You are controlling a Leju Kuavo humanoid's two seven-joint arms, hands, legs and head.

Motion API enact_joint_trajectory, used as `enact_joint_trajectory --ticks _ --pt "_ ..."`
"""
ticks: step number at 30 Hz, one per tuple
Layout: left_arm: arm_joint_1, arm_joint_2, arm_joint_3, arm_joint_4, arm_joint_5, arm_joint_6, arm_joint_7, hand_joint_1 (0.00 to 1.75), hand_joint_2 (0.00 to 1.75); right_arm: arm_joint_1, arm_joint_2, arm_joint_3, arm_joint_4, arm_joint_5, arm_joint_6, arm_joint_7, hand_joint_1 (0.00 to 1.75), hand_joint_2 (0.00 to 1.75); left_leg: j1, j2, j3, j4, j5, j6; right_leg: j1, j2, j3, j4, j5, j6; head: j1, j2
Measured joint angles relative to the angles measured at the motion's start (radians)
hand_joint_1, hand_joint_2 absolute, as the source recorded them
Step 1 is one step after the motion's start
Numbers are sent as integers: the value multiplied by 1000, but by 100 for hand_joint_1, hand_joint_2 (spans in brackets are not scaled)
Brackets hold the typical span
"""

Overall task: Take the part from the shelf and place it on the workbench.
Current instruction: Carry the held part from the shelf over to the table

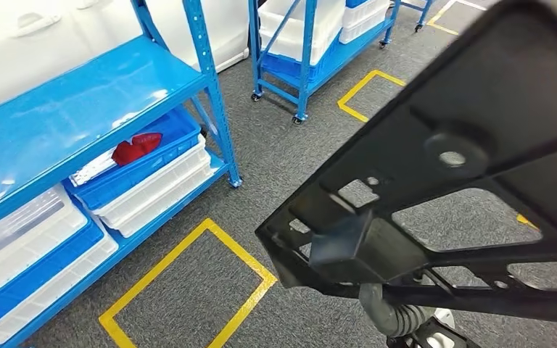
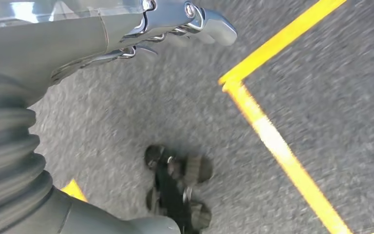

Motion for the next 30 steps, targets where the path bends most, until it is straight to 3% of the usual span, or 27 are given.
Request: enact_joint_trajectory --ticks 2,3,4,5,7,9,11,12,14,16,18,19,20,22,24,26,27,28,30 --pt "2 18 2 1 16 9 1 0 175 6 4 -11 0 -8 -12 0 175 175 0 -25 -62 134 -53 -3 2 28 -1 2 1 -3 -2 0" --pt "4 24 4 1 22 12 -1 0 175 10 6 -17 0 -9 -14 0 175 175 0 -28 -77 162 -53 -3 4 42 -1 3 1 -4 -2 0" --pt "4 28 5 1 27 14 -3 0 175 15 9 -24 0 -8 -16 0 175 175 1 -29 -74 149 -32 -2 4 57 0 5 1 -4 -2 0" --pt "5 31 6 2 31 15 -5 0 175 20 11 -29 0 -6 -18 0 175 175 1 -35 -51 95 6 0 5 70 1 7 0 -3 -2 0" --pt "6 36 6 3 35 15 -11 0 175 25 16 -36 -1 -3 -25 0 175 175 2 -75 10 -52 75 7 5 96 0 12 -1 1 -2 0" --pt "6 39 6 4 36 12 -17 0 175 24 17 -36 -1 -1 -31 0 175 175 1 -104 41 -126 95 14 3 118 -6 18 0 10 -2 0" --pt "2 39 6 5 36 5 -21 0 175 22 17 -34 -1 2 -34 0 175 175 -1 -90 44 -132 95 23 0 140 -13 17 5 24 -2 0" --pt "0 38 5 5 35 1 -22 0 175 20 17 -32 0 5 -37 0 175 175 0 -77 46 -137 98 29 0 138 -17 21 2 30 -3 0" --pt "-3 38 4 5 35 -4 -22 0 175 8 17 -27 1 9 -44 0 175 175 3 -51 50 -149 106 42 3 92 -45 76 -34 39 2 0" --pt "0 37 2 5 36 -6 -18 0 175 -6 17 -20 6 9 -48 0 175 175 0 -26 49 -151 107 47 -1 33 -109 207 -101 45 7 0" --pt "1 34 1 5 38 -6 -16 0 175 -13 17 -14 14 8 -48 0 175 175 -3 0 49 -151 105 47 -8 15 -155 305 -131 52 8 0" --pt "1 32 0 5 40 -6 -15 0 175 -14 16 -12 17 9 -48 0 175 175 -3 13 50 -150 104 46 -11 11 -150 299 -118 54 8 0" --pt "0 30 -1 5 42 -5 -15 0 175 -15 16 -11 20 11 -49 0 175 175 -3 24 52 -150 102 44 -13 4 -123 250 -88 55 8 0" --pt "0 26 -2 5 45 -5 -15 0 175 -17 16 -10 22 20 -57 0 175 175 -5 44 58 -149 96 37 -9 -34 -42 101 -30 50 8 0" --pt "-1 23 -4 5 45 -6 -14 0 175 -15 15 -8 21 34 -74 0 175 175 -9 61 63 -147 89 27 0 -59 -1 19 -12 38 7 0" --pt "-4 20 -5 5 46 -8 -13 0 175 -9 12 -7 20 48 -96 0 175 175 -10 80 68 -148 85 17 5 -42 -2 10 -13 26 6 0" --pt "-6 18 -6 5 46 -10 -12 0 175 -5 10 -7 19 54 -107 0 175 175 -8 80 70 -146 81 11 3 -31 -1 6 -11 21 6 0" --pt "-8 16 -7 5 46 -12 -12 0 175 -2 7 -6 18 59 -118 0 175 175 -5 63 67 -133 68 7 1 -21 2 2 -9 15 5 0" --pt "-8 11 -11 5 46 -17 -10 0 175 2 3 -4 17 74 -153 0 175 175 0 8 28 -42 13 1 -4 0 6 -5 -5 5 -1 0"
